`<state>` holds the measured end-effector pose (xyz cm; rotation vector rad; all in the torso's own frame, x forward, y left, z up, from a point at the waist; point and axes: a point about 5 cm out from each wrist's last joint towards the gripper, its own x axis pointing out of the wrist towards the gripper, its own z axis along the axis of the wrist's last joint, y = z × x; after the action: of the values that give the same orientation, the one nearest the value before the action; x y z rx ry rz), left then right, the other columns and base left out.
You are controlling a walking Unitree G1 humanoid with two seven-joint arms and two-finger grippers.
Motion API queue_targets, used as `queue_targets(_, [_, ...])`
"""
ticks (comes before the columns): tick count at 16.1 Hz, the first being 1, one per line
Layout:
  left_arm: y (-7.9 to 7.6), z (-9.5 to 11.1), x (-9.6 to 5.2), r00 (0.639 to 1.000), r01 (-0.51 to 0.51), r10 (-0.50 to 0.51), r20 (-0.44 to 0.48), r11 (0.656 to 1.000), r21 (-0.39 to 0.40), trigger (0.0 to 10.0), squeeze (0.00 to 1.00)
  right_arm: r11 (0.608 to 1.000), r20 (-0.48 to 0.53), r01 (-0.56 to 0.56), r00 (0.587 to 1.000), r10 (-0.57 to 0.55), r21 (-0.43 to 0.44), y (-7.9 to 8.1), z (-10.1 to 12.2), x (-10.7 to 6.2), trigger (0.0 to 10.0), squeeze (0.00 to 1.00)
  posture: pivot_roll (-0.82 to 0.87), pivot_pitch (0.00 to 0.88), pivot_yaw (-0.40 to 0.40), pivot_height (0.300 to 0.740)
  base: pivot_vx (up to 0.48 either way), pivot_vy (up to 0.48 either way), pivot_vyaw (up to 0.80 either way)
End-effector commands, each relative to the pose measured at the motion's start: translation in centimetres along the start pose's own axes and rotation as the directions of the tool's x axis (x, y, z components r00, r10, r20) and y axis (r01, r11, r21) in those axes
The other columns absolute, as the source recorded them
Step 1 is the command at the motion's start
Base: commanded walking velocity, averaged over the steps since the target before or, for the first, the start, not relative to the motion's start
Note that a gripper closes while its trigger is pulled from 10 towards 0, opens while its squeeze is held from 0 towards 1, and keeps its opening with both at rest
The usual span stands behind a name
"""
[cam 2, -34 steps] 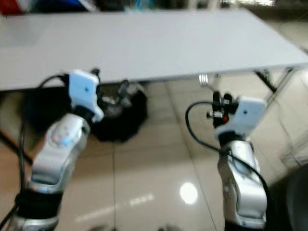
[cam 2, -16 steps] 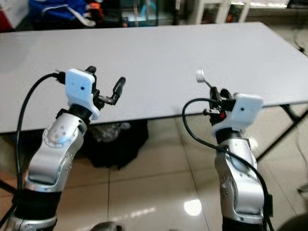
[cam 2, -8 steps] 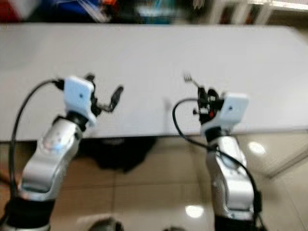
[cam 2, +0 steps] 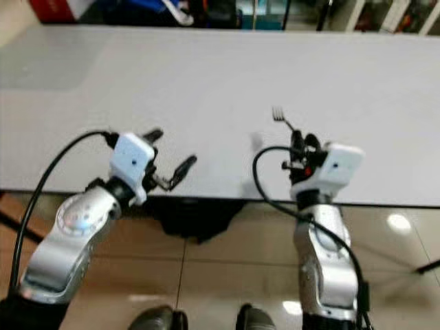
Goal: Setting the table
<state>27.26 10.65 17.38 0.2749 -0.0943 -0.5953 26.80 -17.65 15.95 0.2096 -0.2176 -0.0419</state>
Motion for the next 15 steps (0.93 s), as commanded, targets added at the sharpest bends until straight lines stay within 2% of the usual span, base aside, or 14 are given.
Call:
queue_targets(1, [-0.4, 0.4, 0.0, 0.999, 0.037, -0.037, 0.01, 0.999, 0.016, 10.0, 0.0, 1.0, -0.006, 0.016, 1.0, -0.016, 0.005, -0.5, -0.6, -0.2, 10.0, 0.0, 0.06, 0.184, 0.045, 0.74, 0.0, 0.0, 0.0])
queue_targets(4, [-1.0, 0.3, -0.7, 0.996, 0.09, -0.09, -0.008, 0.996, 0.026, 10.0, 0.0, 1.0, -0.021, 0.014, 1.0, -0.014, -0.018, -0.8, -1.6, 0.2, 10.0, 0.0, 0.08, 0.215, 0.031, 0.74, 0.0, 0.0, 0.0])
queue_targets(7, [-2.0, 0.2, -1.9, 0.986, 0.168, -0.167, -0.022, 0.986, 0.004, 10.0, 0.0, 0.999, -0.025, 0.018, 0.999, -0.019, -0.031, -0.8, -2.9, 1.0, 10.0, 0.0, 0.11, 0.228, 0.02, 0.74, 0.0, 0.0, 0.0])
queue_targets(10, [-3.2, -0.3, -3.0, 0.957, 0.282, -0.281, -0.07, 0.959, 0.001, 10.0, 0.0, 0.999, -0.055, 0.023, 0.998, -0.024, -0.025, -1.0, -4.5, 1.2, 10.0, 0.0, 0.12, 0.228, 0.016, 0.74, 0.0, 0.0, 0.0])
queue_targets(13, [-3.2, -0.1, -3.1, 0.956, 0.285, -0.284, -0.072, 0.959, -0.002, 10.0, 0.0, 0.999, -0.079, 0.041, 0.996, -0.042, -0.024, -1.1, -5.9, 1.4, 10.0, 0.0, 0.13, 0.23, 0.024, 0.74, 0.0, 0.0, 0.0])
queue_targets(15, [-3.2, 0.0, -3.0, 0.95, 0.303, -0.302, -0.077, 0.953, 0.004, 10.0, 0.0, 0.997, -0.118, 0.056, 0.991, -0.062, -0.054, -1.2, -7.0, 1.0, 10.0, 0.0, 0.14, 0.222, 0.028, 0.74, 0.0, 0.0, 0.0])
